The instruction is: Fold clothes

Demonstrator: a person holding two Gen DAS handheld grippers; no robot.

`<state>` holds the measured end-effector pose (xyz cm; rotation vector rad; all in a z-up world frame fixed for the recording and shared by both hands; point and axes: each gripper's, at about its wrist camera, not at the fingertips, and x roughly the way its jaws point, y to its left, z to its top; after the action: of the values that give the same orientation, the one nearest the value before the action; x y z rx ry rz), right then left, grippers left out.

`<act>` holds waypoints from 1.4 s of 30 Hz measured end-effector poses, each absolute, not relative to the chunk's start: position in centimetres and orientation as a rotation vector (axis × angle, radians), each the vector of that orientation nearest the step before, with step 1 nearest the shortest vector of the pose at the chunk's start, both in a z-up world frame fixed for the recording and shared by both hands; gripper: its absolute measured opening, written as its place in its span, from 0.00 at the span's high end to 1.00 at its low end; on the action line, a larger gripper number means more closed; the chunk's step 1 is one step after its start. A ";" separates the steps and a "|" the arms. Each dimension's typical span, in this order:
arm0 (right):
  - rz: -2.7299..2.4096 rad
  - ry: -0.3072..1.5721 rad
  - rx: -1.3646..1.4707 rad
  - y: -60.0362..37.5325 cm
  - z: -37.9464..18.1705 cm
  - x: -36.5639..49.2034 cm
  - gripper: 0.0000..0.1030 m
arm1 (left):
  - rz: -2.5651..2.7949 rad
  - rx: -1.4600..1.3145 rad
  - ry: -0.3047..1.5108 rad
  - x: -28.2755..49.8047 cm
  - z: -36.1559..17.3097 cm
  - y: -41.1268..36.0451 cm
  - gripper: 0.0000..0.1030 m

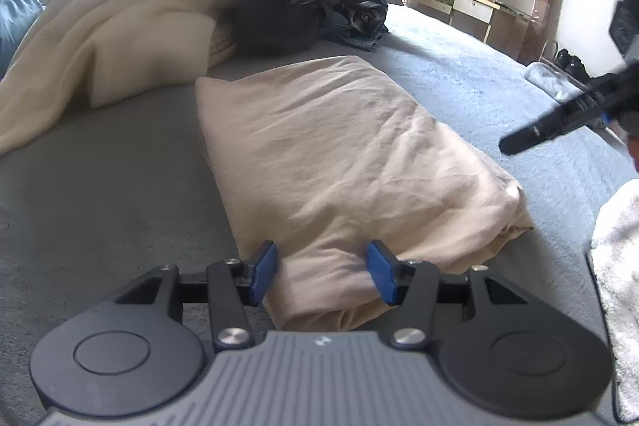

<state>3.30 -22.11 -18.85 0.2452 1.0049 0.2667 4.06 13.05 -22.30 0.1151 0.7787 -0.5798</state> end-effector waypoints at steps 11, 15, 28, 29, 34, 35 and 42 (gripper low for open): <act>0.240 1.262 0.441 -24.2 -23.3 4.6 0.82 | -0.587 0.088 0.781 4.5 -22.6 13.4 0.47; 0.202 1.161 0.404 -24.5 -20.6 4.8 0.82 | -0.587 0.093 0.784 4.5 -22.5 13.3 0.47; 0.326 1.146 0.103 -19.0 -21.5 6.5 0.82 | -0.592 0.081 0.801 4.9 -22.7 13.6 0.38; 0.323 1.173 0.130 -19.4 -21.1 6.1 0.82 | -0.594 0.075 0.804 5.1 -22.8 13.7 0.37; 0.292 1.182 0.175 -20.9 -18.9 6.1 0.80 | -0.598 0.051 0.814 5.6 -22.8 13.9 0.34; 0.297 1.136 0.173 -20.7 -17.9 6.5 0.80 | -0.597 0.051 0.814 5.6 -22.8 13.9 0.34; 0.477 1.130 0.052 -16.4 -19.8 5.2 0.80 | -0.596 0.056 0.826 5.4 -22.8 13.8 0.29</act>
<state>5.23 -16.38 -19.80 0.0516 1.1303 0.4771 5.45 13.77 -22.78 0.0562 0.8262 -0.5960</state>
